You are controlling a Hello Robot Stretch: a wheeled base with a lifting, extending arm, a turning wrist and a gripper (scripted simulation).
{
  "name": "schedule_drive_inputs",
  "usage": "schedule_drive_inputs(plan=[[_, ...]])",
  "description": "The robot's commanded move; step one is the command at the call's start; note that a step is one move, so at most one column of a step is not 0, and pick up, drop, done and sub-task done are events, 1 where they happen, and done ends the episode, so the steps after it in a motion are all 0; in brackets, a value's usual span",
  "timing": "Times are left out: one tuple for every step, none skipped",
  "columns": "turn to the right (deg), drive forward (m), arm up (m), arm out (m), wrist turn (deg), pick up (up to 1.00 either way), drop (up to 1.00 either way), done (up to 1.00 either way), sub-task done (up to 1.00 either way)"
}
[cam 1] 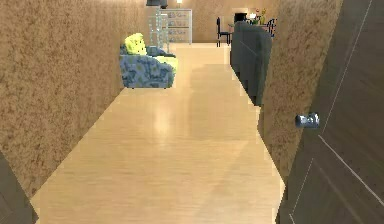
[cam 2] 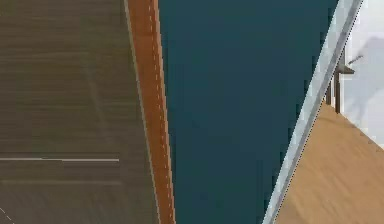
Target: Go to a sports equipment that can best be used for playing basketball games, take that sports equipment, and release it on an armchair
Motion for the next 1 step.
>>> schedule_drive_inputs(plan=[[0.0,1.0,0.0,0.0,0.0,0.0,0.0,0.0,0.0]])
